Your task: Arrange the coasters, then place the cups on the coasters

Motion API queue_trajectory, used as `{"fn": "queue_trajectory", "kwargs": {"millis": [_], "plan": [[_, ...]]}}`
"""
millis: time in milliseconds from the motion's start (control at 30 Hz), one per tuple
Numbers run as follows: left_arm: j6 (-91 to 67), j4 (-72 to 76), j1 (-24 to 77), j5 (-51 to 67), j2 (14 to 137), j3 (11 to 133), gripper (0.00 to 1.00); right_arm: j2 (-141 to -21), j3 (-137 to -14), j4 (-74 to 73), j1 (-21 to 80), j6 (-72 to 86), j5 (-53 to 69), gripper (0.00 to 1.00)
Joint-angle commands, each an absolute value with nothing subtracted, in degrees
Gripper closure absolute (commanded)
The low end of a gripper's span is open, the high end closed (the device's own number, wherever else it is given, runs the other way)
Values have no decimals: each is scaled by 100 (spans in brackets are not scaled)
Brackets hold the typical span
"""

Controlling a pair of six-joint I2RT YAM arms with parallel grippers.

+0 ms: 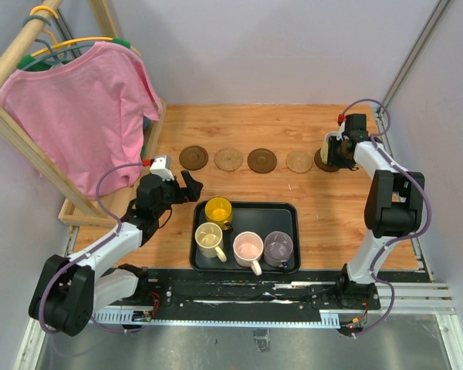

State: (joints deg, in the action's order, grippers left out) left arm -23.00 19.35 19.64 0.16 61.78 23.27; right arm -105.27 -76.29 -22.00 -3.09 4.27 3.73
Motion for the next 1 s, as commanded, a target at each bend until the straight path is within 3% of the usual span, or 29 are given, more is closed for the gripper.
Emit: {"fn": "queue_trajectory", "kwargs": {"millis": [0, 67, 267, 467, 700, 767, 833, 933, 967], "plan": [[-2276, 2083, 1991, 38, 6126, 2402, 0, -10220, -7435, -2109, -202, 451, 452, 46], [-2285, 2083, 1991, 50, 6103, 2393, 0, -10145, -7383, -2101, -196, 448, 455, 38], [-2302, 2065, 1993, 46, 6041, 2369, 0, -9790, -7128, -2016, -141, 510, 457, 33], [-2305, 2048, 1988, 46, 5994, 2347, 0, -9233, -6676, -1779, -132, 684, 457, 20], [-2335, 2139, 1993, 134, 6092, 2351, 0, -8227, -6129, -1534, 25, 908, 194, 19], [-2359, 2167, 1987, 155, 6107, 2334, 0, -7925, -6036, -1512, 130, 930, 67, 22], [-2362, 2202, 1990, 169, 6113, 2317, 0, -7662, -5990, -1507, 266, 944, -50, 32], [-2365, 2236, 1991, 184, 6139, 2303, 0, -7338, -5928, -1443, 528, 898, -147, 58], [-2371, 2245, 1991, 197, 6153, 2303, 0, -7290, -5929, -1402, 625, 866, -139, 71]]}}
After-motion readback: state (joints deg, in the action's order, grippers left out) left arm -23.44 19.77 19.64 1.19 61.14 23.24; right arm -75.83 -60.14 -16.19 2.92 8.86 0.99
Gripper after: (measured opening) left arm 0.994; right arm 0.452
